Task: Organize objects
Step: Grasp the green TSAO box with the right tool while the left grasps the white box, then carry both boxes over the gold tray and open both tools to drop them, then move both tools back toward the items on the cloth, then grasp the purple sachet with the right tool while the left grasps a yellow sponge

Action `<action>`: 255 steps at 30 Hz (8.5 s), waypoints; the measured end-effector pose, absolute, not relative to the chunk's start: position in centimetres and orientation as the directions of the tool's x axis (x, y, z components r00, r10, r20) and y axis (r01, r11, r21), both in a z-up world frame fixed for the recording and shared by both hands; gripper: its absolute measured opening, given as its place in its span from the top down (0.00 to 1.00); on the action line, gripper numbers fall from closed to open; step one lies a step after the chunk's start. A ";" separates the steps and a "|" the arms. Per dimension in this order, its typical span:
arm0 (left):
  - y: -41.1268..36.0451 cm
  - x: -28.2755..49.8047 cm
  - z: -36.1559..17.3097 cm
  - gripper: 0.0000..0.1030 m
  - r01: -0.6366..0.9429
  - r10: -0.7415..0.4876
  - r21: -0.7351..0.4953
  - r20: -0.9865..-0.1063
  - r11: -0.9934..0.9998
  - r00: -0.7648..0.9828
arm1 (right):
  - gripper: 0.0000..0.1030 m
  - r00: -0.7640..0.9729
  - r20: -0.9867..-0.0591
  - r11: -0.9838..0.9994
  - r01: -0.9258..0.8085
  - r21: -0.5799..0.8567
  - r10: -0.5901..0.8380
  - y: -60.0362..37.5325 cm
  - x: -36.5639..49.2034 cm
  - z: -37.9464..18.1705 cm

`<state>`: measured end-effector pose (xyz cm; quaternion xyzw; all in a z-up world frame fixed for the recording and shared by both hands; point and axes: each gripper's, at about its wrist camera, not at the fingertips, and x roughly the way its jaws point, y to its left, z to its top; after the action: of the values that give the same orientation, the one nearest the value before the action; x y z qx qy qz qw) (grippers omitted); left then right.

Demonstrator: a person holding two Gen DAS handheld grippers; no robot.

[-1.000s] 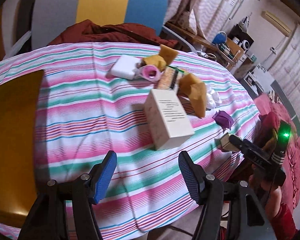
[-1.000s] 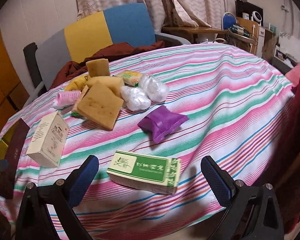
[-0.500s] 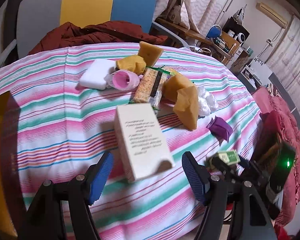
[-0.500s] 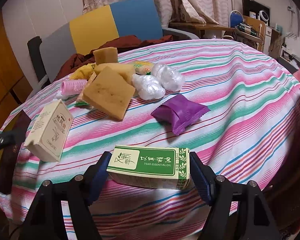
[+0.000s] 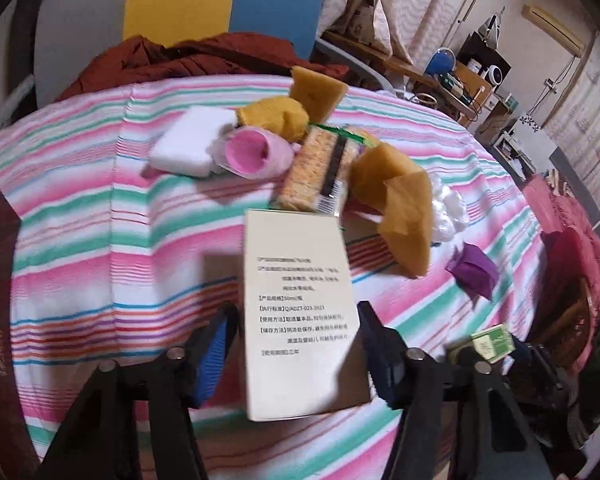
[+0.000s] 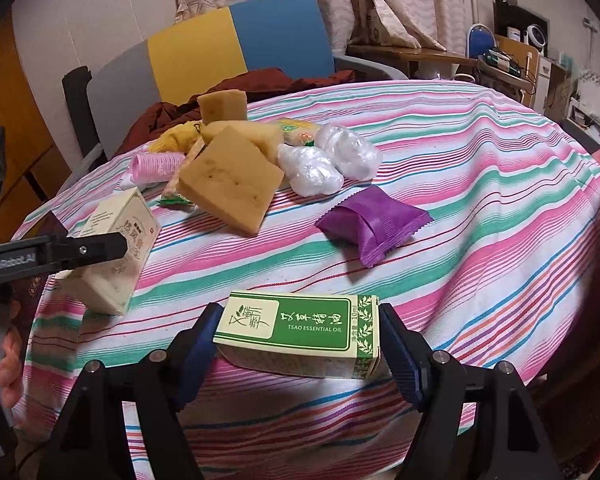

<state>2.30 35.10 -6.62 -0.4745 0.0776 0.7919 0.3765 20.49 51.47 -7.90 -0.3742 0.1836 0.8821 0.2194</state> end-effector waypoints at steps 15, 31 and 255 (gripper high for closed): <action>30.6 1.5 -8.9 0.49 -0.612 0.581 -0.341 -0.777 -0.713 -0.244 | 0.25 -0.641 -0.739 -0.861 -0.479 0.174 0.207 50.2 19.8 -7.4; 25.1 4.4 -7.1 0.51 -0.649 0.634 -0.355 -0.728 -0.673 -0.259 | 0.25 -0.671 -0.735 -0.913 -0.353 0.203 0.096 45.2 16.4 -6.1; 33.5 5.6 -9.6 0.63 -0.820 0.775 -0.361 -0.614 -0.444 -0.150 | 0.58 -0.728 -0.658 -0.865 -0.443 0.237 0.193 53.7 17.2 -7.7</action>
<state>5.56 33.45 -9.64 -0.3850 0.0292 0.7577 0.5262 17.21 53.65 -7.70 -0.3250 0.1927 0.9092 0.1749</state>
